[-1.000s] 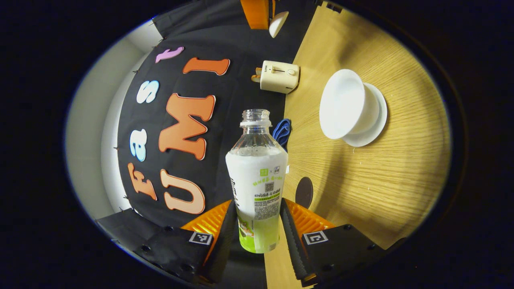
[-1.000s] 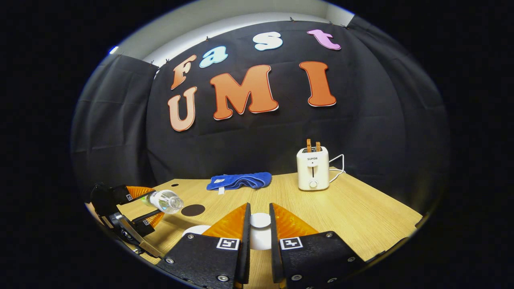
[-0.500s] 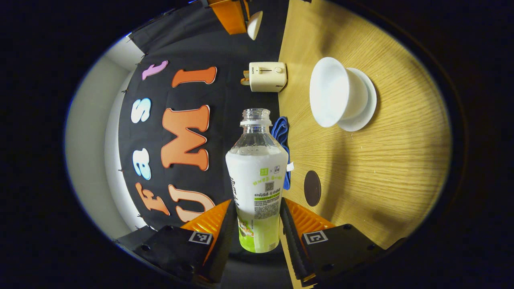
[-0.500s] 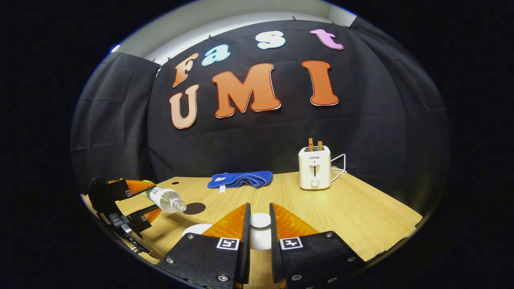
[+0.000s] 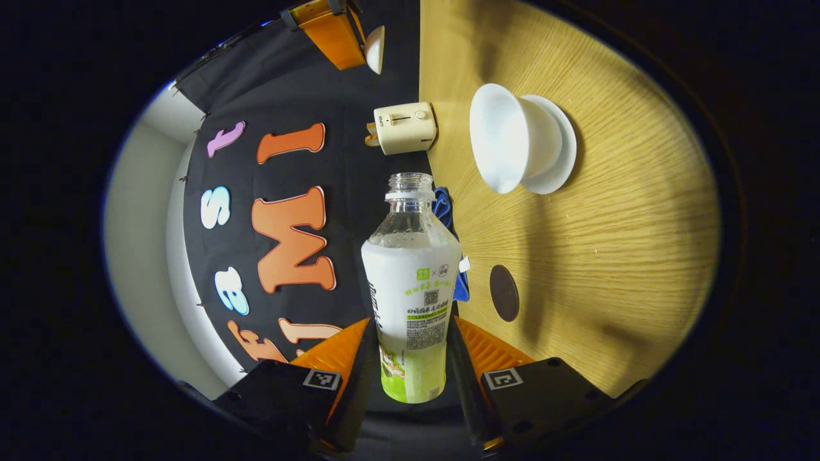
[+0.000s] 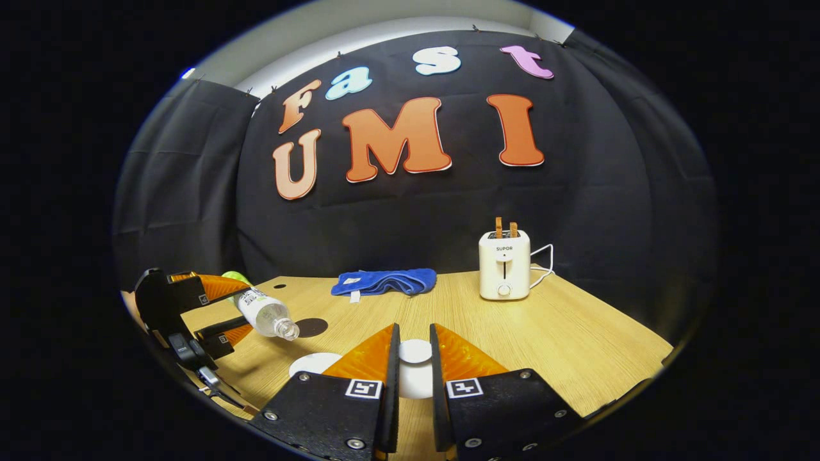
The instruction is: Open the teacup lid with one hand, grasp the water bottle and pour water into the teacup with the other hand; after pouring, place the water bottle on the coaster and then close the teacup lid.
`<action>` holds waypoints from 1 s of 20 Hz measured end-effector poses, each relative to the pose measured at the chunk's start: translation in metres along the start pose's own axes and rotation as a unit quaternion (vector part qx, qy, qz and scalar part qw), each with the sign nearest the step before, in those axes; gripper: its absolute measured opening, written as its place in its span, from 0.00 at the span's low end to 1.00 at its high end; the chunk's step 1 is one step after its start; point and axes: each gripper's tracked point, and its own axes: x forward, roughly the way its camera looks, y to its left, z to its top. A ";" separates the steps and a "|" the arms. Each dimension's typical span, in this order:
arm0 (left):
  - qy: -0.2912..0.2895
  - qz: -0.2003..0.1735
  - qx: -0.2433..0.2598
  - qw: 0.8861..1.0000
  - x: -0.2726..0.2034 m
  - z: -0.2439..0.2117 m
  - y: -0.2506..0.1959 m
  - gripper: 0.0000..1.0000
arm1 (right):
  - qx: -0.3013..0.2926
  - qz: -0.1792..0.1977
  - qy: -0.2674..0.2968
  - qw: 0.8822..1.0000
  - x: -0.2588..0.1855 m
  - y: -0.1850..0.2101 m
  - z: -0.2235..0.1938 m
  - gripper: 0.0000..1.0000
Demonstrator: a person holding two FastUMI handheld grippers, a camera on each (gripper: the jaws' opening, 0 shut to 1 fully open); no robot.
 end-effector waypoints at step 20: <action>-0.003 0.006 0.053 0.999 -0.003 -0.001 0.018 0.64 | -0.003 0.005 -0.001 1.000 -0.003 0.003 0.000 0.23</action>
